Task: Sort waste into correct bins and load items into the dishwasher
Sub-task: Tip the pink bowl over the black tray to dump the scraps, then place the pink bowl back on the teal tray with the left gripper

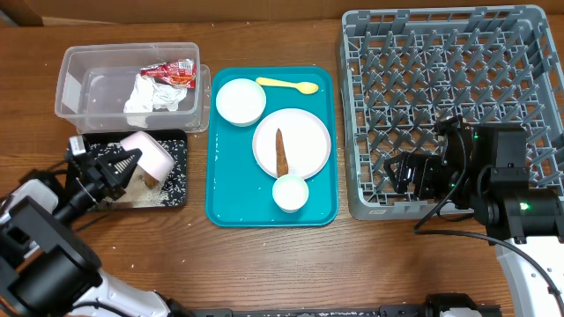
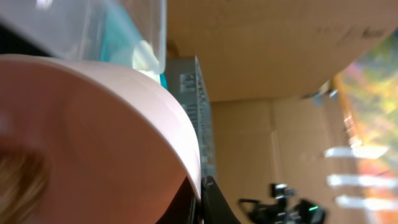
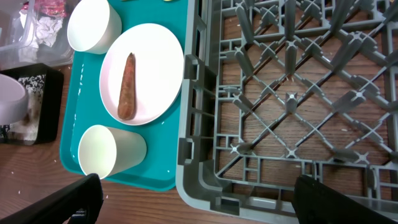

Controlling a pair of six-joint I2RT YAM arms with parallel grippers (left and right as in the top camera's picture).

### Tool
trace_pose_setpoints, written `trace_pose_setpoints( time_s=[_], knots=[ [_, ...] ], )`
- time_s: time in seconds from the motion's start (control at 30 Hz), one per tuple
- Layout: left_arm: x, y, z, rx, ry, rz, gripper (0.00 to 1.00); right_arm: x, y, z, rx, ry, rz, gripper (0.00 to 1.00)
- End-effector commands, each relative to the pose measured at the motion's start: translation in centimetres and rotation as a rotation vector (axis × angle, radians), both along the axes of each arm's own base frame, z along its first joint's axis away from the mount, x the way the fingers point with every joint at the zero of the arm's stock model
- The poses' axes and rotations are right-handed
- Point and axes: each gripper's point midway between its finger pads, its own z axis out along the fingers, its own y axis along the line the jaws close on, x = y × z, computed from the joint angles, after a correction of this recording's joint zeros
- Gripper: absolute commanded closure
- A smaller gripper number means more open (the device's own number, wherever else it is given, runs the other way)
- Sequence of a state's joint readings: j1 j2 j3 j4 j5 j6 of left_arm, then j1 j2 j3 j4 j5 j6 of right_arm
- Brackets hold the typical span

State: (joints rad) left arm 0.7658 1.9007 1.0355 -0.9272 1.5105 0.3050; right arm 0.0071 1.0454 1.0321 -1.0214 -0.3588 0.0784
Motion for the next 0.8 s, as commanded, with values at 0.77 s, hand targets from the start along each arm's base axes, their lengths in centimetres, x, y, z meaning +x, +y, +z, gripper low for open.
trace_pose_setpoints(
  time_s=[0.77],
  knots=[
    [-1.8, -16.6, 4.6, 1.046, -0.061, -0.642, 0.96, 0.3, 0.0, 0.8, 0.006, -0.025, -0.001, 0.00]
  ],
)
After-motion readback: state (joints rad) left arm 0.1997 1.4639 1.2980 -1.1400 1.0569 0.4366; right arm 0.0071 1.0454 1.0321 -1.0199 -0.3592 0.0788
